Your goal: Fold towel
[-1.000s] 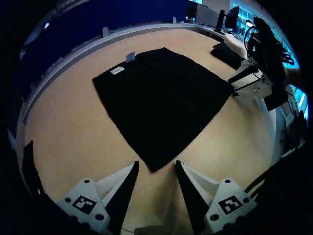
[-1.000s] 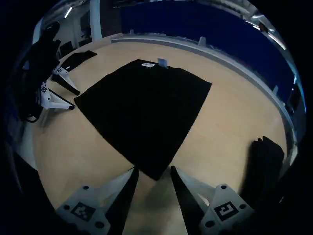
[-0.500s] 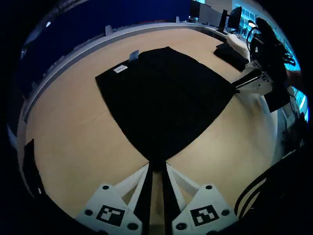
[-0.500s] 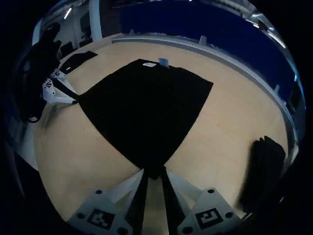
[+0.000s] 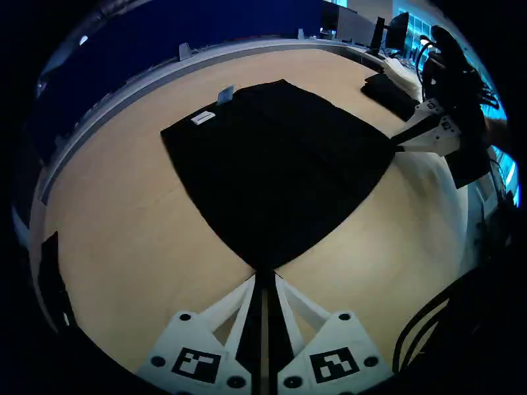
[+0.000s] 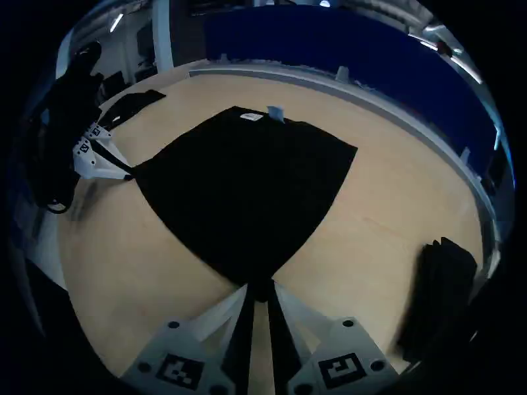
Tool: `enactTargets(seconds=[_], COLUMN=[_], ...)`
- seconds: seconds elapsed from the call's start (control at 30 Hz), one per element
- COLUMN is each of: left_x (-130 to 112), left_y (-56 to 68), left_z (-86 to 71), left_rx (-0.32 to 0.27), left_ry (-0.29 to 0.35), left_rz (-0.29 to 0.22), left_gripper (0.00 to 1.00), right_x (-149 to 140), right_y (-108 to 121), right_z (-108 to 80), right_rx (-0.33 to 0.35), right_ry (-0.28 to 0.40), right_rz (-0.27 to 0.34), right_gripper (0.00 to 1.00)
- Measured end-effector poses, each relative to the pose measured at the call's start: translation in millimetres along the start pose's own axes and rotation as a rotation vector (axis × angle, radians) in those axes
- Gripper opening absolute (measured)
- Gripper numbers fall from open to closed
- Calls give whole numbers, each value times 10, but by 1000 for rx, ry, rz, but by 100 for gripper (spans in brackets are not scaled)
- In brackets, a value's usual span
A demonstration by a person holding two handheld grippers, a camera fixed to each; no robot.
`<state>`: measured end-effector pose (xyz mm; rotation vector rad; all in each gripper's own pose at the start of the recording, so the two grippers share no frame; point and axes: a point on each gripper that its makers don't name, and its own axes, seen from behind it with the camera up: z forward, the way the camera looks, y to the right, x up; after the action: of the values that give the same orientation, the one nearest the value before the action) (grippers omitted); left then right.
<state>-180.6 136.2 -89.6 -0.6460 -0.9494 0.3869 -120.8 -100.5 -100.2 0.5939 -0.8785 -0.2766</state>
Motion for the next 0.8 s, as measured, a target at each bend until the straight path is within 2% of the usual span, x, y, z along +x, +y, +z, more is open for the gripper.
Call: enactTargets(seconds=[0.17, 0.4, 0.8], left_x=[17, 102, 266], left_y=[39, 51, 29], left_z=[-37, -145, -480], left_rx=[-2, 5, 28], left_ry=[4, 27, 69], left_rz=[3, -20, -50], left_gripper=[5, 5, 5], right_x=[74, 159, 438], right_y=[31, 48, -2], right_z=[-53, -173, -499], right_rx=[-4, -8, -16], right_ry=[18, 32, 69], right_rz=[11, 2, -17], right_gripper=[13, 13, 13])
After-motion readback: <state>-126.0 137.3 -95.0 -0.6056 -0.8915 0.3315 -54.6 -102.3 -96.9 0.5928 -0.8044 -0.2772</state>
